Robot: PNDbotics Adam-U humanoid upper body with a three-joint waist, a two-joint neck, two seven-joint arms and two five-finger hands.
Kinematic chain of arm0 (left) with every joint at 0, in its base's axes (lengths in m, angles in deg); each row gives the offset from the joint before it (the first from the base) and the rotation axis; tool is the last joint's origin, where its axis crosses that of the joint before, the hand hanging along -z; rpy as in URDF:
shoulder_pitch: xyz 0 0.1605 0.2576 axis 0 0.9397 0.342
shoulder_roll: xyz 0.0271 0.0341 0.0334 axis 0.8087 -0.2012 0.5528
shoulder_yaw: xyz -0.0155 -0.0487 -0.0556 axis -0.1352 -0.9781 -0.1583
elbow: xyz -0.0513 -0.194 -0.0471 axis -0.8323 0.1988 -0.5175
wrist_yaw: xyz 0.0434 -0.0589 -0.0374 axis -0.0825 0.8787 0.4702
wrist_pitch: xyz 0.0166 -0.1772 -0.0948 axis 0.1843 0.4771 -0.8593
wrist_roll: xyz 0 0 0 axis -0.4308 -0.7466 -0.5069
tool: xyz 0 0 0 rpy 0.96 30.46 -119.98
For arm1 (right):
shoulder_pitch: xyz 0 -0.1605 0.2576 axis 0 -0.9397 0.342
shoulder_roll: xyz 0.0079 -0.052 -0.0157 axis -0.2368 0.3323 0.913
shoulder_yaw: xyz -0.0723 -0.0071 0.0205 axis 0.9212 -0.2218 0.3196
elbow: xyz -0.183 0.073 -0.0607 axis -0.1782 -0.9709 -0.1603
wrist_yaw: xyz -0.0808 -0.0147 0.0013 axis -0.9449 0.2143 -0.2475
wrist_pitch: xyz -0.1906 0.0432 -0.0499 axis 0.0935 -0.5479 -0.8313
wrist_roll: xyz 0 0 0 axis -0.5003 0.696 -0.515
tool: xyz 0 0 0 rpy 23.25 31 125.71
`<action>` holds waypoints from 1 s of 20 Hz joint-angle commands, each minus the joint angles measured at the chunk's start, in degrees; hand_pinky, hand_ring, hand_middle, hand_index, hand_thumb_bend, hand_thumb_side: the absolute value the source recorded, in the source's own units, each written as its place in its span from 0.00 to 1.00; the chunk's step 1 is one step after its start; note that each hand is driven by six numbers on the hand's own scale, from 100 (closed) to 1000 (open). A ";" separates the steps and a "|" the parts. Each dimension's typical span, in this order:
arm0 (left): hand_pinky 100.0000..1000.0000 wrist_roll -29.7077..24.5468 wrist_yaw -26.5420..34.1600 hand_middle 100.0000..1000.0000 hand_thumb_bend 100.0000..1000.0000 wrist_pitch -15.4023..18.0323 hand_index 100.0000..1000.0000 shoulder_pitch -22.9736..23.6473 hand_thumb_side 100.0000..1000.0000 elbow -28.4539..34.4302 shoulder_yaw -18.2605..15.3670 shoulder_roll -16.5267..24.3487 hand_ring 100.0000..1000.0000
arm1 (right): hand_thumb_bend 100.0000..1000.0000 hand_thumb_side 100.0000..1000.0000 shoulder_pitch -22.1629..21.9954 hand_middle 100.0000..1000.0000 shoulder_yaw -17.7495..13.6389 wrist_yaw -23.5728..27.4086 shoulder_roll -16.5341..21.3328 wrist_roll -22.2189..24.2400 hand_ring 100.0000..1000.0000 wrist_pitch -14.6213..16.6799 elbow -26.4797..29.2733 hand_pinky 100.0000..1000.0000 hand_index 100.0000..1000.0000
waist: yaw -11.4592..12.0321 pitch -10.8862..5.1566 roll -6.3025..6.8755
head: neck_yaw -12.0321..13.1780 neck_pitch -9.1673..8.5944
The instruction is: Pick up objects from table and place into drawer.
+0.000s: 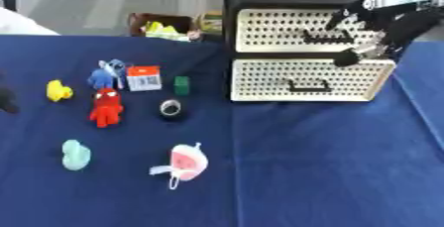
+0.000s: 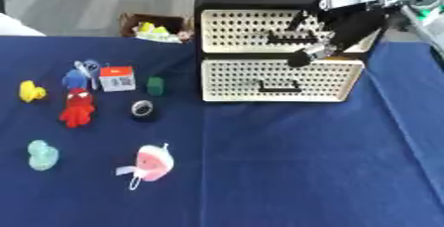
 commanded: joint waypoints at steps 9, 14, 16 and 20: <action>0.36 -0.07 0.27 0.52 0.00 -0.10 0.80 -0.78 1.00 1.11 -0.01 0.43 0.46 | 0.56 0.75 1.30 0.00 1.43 -2.99 0.49 -0.06 0.00 -0.82 -2.97 0.00 0.92 | 0.27 -0.50 -0.16 | -0.21 -0.77; 0.36 -0.05 0.63 0.52 0.00 -0.26 0.80 -0.90 1.00 1.11 -0.07 0.45 0.46 | 0.56 0.75 0.94 0.00 2.42 -2.68 0.59 -0.06 0.00 -0.69 -2.68 0.00 0.91 | 0.42 -0.41 -0.30 | -0.27 -0.86; 0.36 -0.09 0.65 0.52 0.00 -0.33 0.80 -0.89 1.00 1.11 -0.07 0.44 0.46 | 0.58 0.76 0.81 0.00 2.99 -2.06 0.66 -0.06 0.00 -0.62 -2.17 0.00 0.90 | 0.43 -0.41 -0.34 | -0.27 -0.89; 0.36 -0.15 0.68 0.52 0.00 -0.42 0.80 -1.04 1.00 1.11 -0.05 0.45 0.46 | 0.56 0.77 0.62 0.00 4.01 -0.16 0.80 -0.06 0.00 -0.95 -0.76 0.00 0.87 | 0.41 -0.47 -0.40 | -0.32 -0.98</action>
